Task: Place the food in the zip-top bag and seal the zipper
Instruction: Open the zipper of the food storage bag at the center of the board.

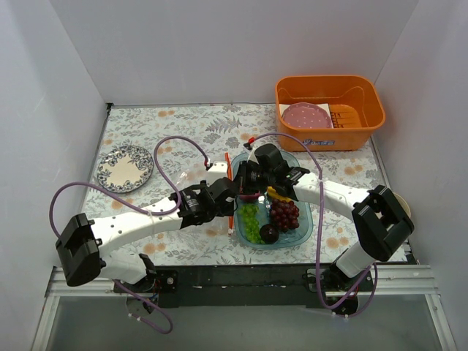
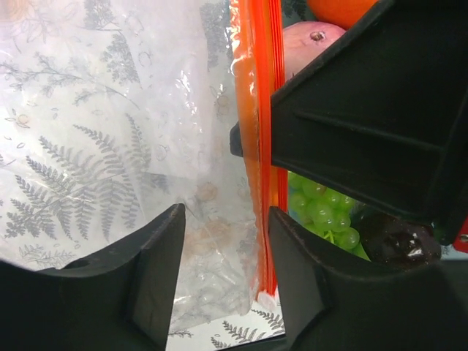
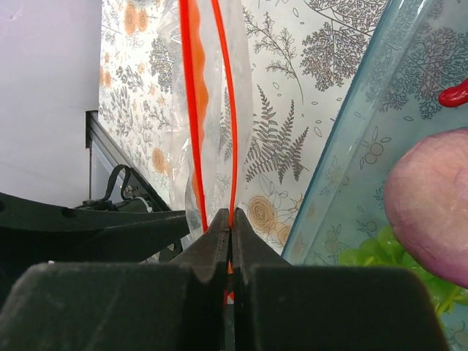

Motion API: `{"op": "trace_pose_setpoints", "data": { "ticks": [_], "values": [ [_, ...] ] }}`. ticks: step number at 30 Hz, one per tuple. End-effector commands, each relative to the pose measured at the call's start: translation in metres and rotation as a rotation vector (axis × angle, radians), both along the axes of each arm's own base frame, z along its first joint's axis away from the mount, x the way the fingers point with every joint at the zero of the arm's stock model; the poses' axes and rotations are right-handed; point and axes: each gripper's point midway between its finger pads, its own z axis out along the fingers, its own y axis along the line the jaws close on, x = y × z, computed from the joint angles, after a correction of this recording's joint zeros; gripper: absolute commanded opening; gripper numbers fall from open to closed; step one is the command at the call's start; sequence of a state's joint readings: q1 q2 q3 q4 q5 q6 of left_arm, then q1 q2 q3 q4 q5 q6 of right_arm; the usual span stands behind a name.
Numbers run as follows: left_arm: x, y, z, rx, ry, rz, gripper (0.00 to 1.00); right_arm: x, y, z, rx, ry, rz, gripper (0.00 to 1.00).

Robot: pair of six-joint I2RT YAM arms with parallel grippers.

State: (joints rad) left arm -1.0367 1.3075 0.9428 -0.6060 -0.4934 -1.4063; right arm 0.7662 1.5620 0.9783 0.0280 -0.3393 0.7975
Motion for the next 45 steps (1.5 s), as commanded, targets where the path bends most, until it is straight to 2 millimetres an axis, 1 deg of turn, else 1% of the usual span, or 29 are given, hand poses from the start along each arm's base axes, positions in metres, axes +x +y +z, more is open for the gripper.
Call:
{"op": "trace_pose_setpoints", "data": {
  "ticks": [1,4,6,8,9,10,12,15,16,18,19,21,22,24,25,26,27,29,32,33,37,38,39,40,41,42,43,44,45],
  "values": [
    [0.013,-0.003,0.027,-0.031,-0.078,0.037,0.46,0.002,0.002,0.025,0.041,-0.054,0.006,0.01],
    [0.015,0.0,0.029,-0.024,-0.081,0.058,0.35,0.001,0.001,0.023,0.032,-0.053,0.006,0.01],
    [0.015,0.001,0.029,-0.02,-0.083,0.071,0.3,0.0,-0.001,0.02,0.027,-0.049,0.007,0.01],
    [0.016,0.004,0.03,-0.01,-0.088,0.084,0.27,-0.001,-0.001,0.019,0.023,-0.049,0.008,0.01],
    [0.015,0.008,0.028,0.006,-0.08,0.096,0.26,-0.002,-0.001,0.017,0.021,-0.045,0.013,0.01],
    [0.018,0.011,0.03,0.014,-0.088,0.121,0.26,-0.002,-0.001,0.017,0.021,-0.047,0.016,0.01],
    [0.018,0.016,0.03,0.02,-0.085,0.16,0.21,-0.003,-0.002,0.015,0.017,-0.044,0.02,0.01],
    [0.018,0.027,0.031,0.034,-0.079,0.215,0.12,-0.004,-0.002,0.01,0.007,-0.031,0.025,0.01],
    [0.018,0.03,0.033,0.029,-0.079,0.227,0.06,-0.004,-0.002,0.009,0.003,-0.03,0.024,0.01],
    [0.019,0.04,0.034,0.032,-0.069,0.262,0.02,-0.003,-0.002,0.003,-0.015,-0.03,0.026,0.01],
    [0.02,0.046,0.038,0.026,-0.072,0.281,0.0,0.0,-0.001,0.004,-0.014,-0.037,0.027,0.01],
    [0.018,0.06,0.041,0.049,-0.071,0.309,0.0,0.0,-0.003,-0.01,-0.064,-0.007,0.023,0.01],
    [0.018,0.067,0.045,0.044,-0.074,0.332,0.0,0.004,-0.001,-0.009,-0.069,-0.018,0.028,0.01],
    [0.014,0.085,0.054,0.055,-0.079,0.361,0.0,0.007,0.0,-0.02,-0.104,0.0,0.03,0.01],
    [0.013,0.094,0.056,0.061,-0.078,0.387,0.0,0.009,0.0,-0.022,-0.115,-0.003,0.03,0.01],
    [0.011,0.103,0.064,0.042,-0.09,0.405,0.0,0.012,0.002,-0.02,-0.118,-0.007,0.03,0.01],
    [0.008,0.11,0.067,0.051,-0.086,0.415,0.0,0.016,0.003,-0.025,-0.132,-0.004,0.026,0.01],
    [0.005,0.121,0.077,0.022,-0.099,0.433,0.0,0.02,0.008,-0.026,-0.137,-0.013,0.031,0.01],
    [0.003,0.123,0.081,0.008,-0.098,0.417,0.0,0.024,0.013,-0.03,-0.144,-0.015,0.051,0.01],
    [0.003,0.118,0.08,-0.003,-0.088,0.408,0.0,0.025,0.017,-0.026,-0.132,-0.02,0.065,0.01],
    [0.004,0.107,0.061,0.003,-0.041,0.397,0.0,0.022,0.017,-0.017,-0.129,-0.055,0.098,0.01],
    [0.004,0.106,0.055,0.01,-0.031,0.394,0.0,0.023,0.015,-0.013,-0.126,-0.071,0.1,0.03],
    [0.006,0.102,0.054,-0.007,-0.036,0.392,0.0,0.023,0.012,-0.005,-0.126,-0.101,0.095,0.06],
    [0.007,0.099,0.051,-0.01,-0.026,0.389,0.0,0.021,0.008,-0.004,-0.136,-0.108,0.097,0.37],
    [0.007,0.097,0.049,-0.013,-0.025,0.386,0.0,0.02,0.005,-0.002,-0.141,-0.12,0.101,0.57],
    [0.009,0.095,0.049,-0.02,-0.028,0.386,0.0,0.02,0.0,0.009,-0.138,-0.155,0.086,0.64],
    [0.01,0.094,0.048,-0.019,-0.028,0.386,0.0,0.017,-0.007,0.005,-0.151,-0.161,0.084,0.68],
    [0.012,0.093,0.049,-0.025,-0.033,0.387,0.0,0.014,-0.012,0.016,-0.144,-0.188,0.076,0.68],
    [0.012,0.092,0.049,-0.023,-0.033,0.385,0.0,0.017,-0.019,0.015,-0.172,-0.204,0.047,0.7]
  ]
}}
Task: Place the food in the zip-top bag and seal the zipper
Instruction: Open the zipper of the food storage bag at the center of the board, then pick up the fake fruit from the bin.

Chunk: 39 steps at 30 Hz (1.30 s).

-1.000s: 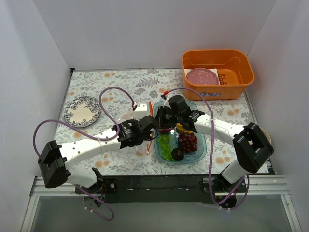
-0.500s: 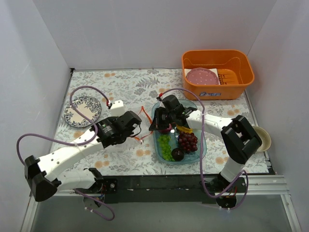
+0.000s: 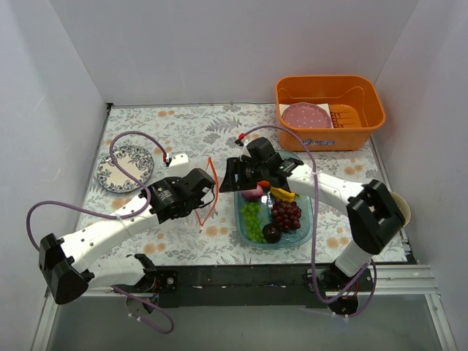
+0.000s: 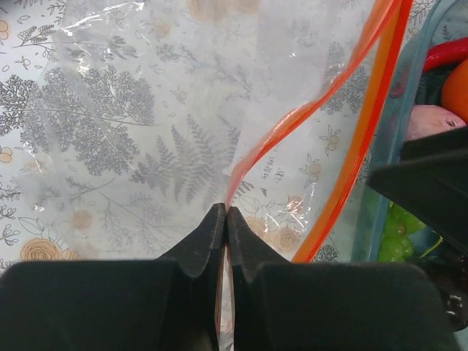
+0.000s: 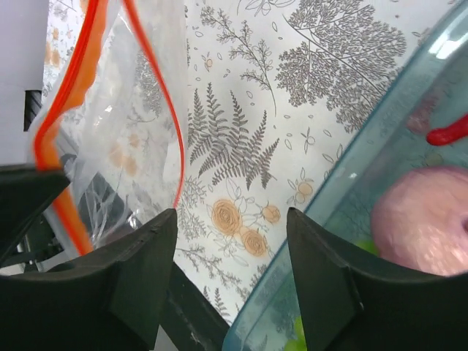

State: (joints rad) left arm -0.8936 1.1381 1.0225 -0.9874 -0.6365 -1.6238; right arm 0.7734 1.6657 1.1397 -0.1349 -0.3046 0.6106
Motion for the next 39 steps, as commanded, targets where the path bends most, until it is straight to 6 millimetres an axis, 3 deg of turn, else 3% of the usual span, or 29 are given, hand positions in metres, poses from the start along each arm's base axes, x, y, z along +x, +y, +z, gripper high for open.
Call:
{"op": "trace_pose_setpoints", "data": {
  "ticks": [1,8,9,11,12,14,15,24,32,35,36,38,39],
  "values": [
    [0.008,-0.006,0.008,-0.038,-0.036,0.007,0.0,0.001,-0.031,0.027,-0.048,-0.132,-0.05,0.7],
    [0.014,-0.016,0.005,-0.041,-0.043,-0.031,0.0,-0.018,-0.095,0.025,-0.218,-0.127,-0.212,0.71],
    [0.015,-0.018,0.004,-0.04,-0.038,-0.035,0.0,-0.023,-0.116,0.013,-0.304,-0.108,-0.261,0.72],
    [0.015,-0.02,0.001,-0.041,-0.032,-0.044,0.0,-0.031,-0.133,0.014,-0.332,-0.112,-0.296,0.77],
    [0.015,-0.023,0.001,-0.05,-0.032,-0.051,0.0,-0.038,-0.146,0.002,-0.374,-0.099,-0.307,0.84],
    [0.015,-0.023,-0.001,-0.055,-0.029,-0.053,0.0,-0.044,-0.155,0.004,-0.363,-0.127,-0.311,0.88],
    [0.016,-0.025,-0.001,-0.063,-0.033,-0.055,0.0,-0.05,-0.163,-0.008,-0.388,-0.123,-0.308,0.9],
    [0.015,-0.028,-0.005,-0.074,-0.023,-0.083,0.0,-0.056,-0.195,-0.033,-0.545,-0.13,-0.319,0.95],
    [0.017,-0.028,-0.003,-0.077,-0.031,-0.086,0.0,-0.058,-0.201,-0.074,-0.651,-0.07,-0.293,0.96],
    [0.017,-0.029,-0.001,-0.082,-0.034,-0.087,0.0,-0.054,-0.2,-0.076,-0.649,-0.081,-0.305,0.9],
    [0.018,-0.03,-0.001,-0.082,-0.035,-0.086,0.0,-0.053,-0.2,-0.075,-0.643,-0.083,-0.309,0.75],
    [0.019,-0.03,0.001,-0.085,-0.038,-0.088,0.0,-0.05,-0.198,-0.07,-0.623,-0.1,-0.323,0.6],
    [0.02,-0.031,0.002,-0.083,-0.038,-0.09,0.0,-0.049,-0.197,-0.067,-0.611,-0.107,-0.325,0.44]
  ]
}}
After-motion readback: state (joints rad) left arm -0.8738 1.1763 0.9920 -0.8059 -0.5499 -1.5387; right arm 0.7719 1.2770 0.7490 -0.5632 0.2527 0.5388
